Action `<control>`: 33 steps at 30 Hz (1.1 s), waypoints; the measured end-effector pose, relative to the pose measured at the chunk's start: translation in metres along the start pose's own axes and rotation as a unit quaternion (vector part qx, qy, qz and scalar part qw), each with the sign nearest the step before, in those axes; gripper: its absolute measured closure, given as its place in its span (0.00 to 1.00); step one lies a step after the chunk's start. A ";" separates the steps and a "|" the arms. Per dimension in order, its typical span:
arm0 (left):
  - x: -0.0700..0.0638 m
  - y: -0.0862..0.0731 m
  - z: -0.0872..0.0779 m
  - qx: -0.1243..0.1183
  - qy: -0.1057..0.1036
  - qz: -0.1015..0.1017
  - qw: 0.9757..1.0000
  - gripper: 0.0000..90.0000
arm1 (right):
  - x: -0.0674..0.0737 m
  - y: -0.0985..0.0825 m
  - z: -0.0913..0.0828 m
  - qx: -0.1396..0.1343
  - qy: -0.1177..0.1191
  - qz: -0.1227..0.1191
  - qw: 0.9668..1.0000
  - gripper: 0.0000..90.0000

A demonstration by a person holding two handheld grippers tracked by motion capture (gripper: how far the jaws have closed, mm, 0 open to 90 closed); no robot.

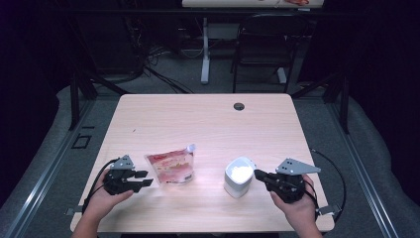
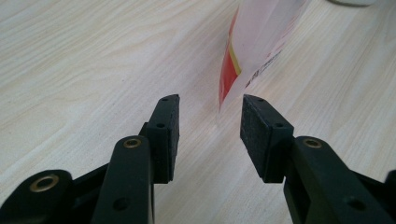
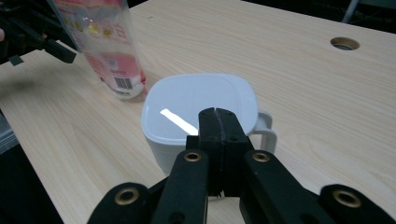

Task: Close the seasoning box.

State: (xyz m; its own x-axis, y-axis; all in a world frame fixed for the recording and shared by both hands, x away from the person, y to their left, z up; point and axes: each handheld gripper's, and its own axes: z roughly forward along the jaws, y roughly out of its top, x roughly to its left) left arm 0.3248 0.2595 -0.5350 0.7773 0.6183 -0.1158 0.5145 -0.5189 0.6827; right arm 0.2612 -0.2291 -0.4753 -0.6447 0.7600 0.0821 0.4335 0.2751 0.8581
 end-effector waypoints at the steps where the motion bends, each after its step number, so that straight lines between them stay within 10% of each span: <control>1: 0.000 0.000 0.000 0.000 0.000 0.000 1.000 0.64 | -0.001 -0.002 -0.001 -0.002 -0.002 0.004 1.000 1.00; 33: -0.003 0.001 0.006 0.008 0.003 0.006 1.000 0.64 | -0.031 -0.052 0.005 0.025 -0.062 0.053 0.996 0.98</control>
State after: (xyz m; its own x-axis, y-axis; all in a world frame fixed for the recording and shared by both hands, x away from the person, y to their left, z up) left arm 0.3253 0.2538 -0.5379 0.7812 0.6156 -0.1038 0.5110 -0.5351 0.6727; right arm 0.2622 -0.2639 -0.5252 -0.5121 0.8525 0.1053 0.5276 0.2154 0.8217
